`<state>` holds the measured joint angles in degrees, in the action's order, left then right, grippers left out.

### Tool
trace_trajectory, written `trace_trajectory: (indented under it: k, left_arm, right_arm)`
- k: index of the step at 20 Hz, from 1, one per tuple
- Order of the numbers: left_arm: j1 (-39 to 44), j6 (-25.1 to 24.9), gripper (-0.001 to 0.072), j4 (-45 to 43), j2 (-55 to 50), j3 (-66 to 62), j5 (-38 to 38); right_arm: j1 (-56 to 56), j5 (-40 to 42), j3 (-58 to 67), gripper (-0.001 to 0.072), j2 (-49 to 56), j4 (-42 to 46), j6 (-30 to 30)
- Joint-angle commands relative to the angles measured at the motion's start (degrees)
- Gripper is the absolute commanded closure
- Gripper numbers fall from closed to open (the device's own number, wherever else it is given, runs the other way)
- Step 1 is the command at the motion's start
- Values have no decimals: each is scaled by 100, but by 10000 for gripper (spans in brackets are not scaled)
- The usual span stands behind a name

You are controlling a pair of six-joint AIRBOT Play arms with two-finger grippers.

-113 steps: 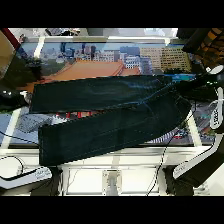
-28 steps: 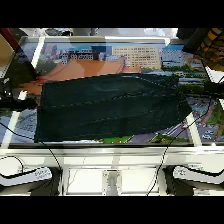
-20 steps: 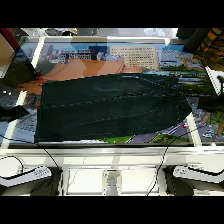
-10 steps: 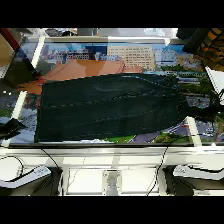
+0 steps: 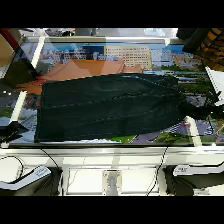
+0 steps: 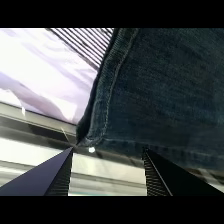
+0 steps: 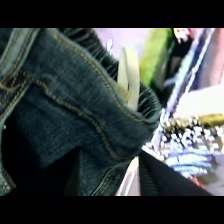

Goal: Fold the clothes and pants, and hang the long-sleeved shirts on hangers.

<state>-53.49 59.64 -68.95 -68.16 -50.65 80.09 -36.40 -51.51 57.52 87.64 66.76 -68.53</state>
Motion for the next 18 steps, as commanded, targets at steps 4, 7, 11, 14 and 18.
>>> trace_trajectory:
  k: [4, 7, 11, 14, 18]
  left_arm:
    - [-9, 31, 205, -214, 37, 9, 407]
    - [-35, 343, 204, -660, 122, 262, 393]
    - [-90, 708, 204, -809, 131, 826, 28]
    - [-90, 708, 204, -686, 131, 986, -562]
    - [-87, 702, 205, -516, 127, 1126, -1309]
  right_arm:
    - [0, 68, -22, 692, 219, -509, 225]
    - [0, -232, -22, 693, 192, -505, 225]
    - [0, -625, -22, 693, 192, -514, 197]
    - [0, -702, -22, 694, 192, -511, 197]
    - [0, -704, -22, 694, 192, -509, 199]
